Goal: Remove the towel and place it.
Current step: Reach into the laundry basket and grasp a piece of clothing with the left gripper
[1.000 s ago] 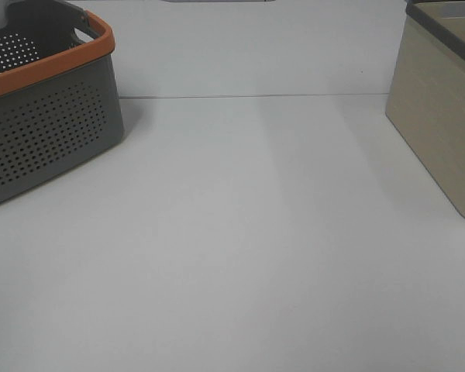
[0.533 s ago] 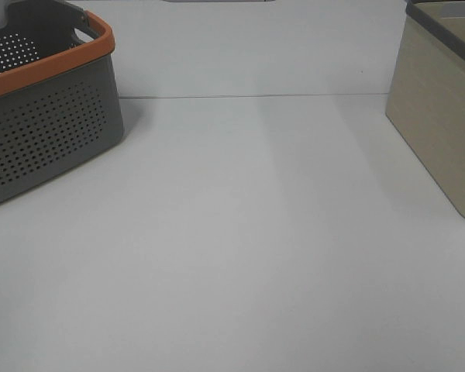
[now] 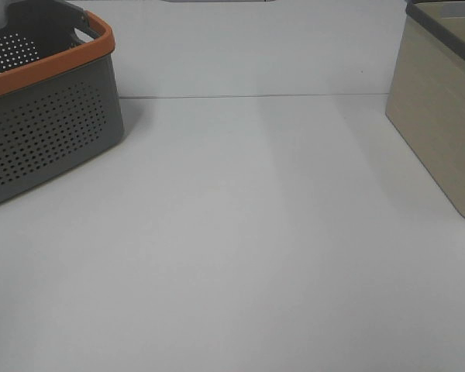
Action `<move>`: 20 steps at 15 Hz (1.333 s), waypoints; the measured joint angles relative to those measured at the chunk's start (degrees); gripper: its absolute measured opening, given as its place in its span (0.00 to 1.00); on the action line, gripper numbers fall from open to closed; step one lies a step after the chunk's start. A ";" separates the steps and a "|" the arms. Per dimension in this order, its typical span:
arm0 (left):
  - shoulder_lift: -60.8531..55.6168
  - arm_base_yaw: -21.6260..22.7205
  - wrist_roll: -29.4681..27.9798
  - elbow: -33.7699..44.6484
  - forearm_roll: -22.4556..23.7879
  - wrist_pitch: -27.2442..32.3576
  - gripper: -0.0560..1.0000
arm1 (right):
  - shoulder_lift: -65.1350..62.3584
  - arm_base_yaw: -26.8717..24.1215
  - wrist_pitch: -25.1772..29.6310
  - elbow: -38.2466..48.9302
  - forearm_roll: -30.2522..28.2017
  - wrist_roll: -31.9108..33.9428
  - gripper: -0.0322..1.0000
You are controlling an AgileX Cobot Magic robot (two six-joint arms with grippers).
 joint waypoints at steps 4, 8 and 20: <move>10.14 0.00 0.11 -6.88 0.80 -0.69 0.77 | 0.00 0.00 0.00 0.00 0.00 0.00 0.63; 25.21 0.00 0.57 -15.81 0.80 -5.56 0.77 | 0.00 0.00 0.00 0.00 0.00 0.00 0.63; 68.98 0.00 5.73 -52.37 0.80 1.78 0.77 | 0.00 0.00 0.00 0.00 0.00 0.00 0.63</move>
